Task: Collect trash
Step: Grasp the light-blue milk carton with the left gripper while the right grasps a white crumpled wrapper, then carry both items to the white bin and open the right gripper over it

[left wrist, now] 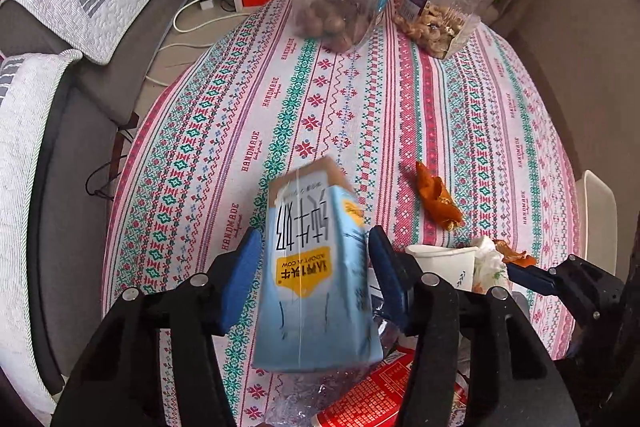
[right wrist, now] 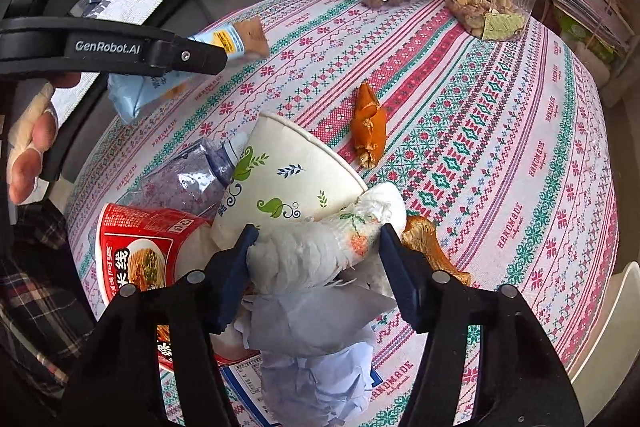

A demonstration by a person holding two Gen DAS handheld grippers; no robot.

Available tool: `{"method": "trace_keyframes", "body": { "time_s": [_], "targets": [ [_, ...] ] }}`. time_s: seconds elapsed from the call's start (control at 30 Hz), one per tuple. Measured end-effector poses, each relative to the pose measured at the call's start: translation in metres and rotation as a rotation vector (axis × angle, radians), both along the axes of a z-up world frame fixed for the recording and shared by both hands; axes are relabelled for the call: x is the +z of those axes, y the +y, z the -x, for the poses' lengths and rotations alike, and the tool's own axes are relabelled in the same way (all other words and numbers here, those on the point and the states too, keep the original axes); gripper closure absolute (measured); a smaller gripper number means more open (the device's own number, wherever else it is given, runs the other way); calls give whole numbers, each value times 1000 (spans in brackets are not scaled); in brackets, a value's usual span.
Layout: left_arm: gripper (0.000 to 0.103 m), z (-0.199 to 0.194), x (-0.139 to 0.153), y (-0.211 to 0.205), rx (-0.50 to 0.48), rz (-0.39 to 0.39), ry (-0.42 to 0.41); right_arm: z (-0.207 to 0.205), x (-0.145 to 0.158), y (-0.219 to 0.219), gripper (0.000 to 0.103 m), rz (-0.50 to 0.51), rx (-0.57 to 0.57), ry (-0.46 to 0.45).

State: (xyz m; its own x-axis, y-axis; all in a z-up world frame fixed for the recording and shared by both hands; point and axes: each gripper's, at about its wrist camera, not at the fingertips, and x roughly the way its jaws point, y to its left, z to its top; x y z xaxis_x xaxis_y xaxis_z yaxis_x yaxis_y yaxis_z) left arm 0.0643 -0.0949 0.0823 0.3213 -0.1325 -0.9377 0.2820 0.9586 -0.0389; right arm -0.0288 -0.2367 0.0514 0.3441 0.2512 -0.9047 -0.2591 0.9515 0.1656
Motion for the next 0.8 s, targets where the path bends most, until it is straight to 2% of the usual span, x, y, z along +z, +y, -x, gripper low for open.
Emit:
{"method": "trace_keyframes", "body": {
  "time_s": [0.13, 0.27, 0.33, 0.37, 0.4, 0.63, 0.73, 0.77, 0.8],
  "targets": [
    [61, 1, 3, -9, -13, 17, -26, -2, 5, -5, 49, -3, -21, -22],
    [62, 6, 5, -9, -36, 31, -22, 0, 15, -8, 50, -2, -38, -49],
    [56, 5, 3, -6, -26, 44, 3, 0, 20, -10, 50, -7, -42, -63],
    [39, 4, 1, -2, -13, 57, 27, 1, 22, -10, 50, -6, -45, -73],
    [28, 2, -2, 3, 8, 70, 48, 2, 25, -11, 50, -5, -48, -83],
    [22, -11, -38, 19, 128, 121, 216, 3, 39, -21, 49, 1, -82, -142],
    [22, -15, -50, 14, 144, 110, 246, 2, 42, -23, 49, 4, -93, -158],
    [26, -15, -52, 13, 139, 99, 238, 3, 43, -23, 49, 7, -96, -163],
    [41, -14, -51, 11, 130, 93, 226, 3, 44, -25, 49, 9, -98, -168]
  ]
}}
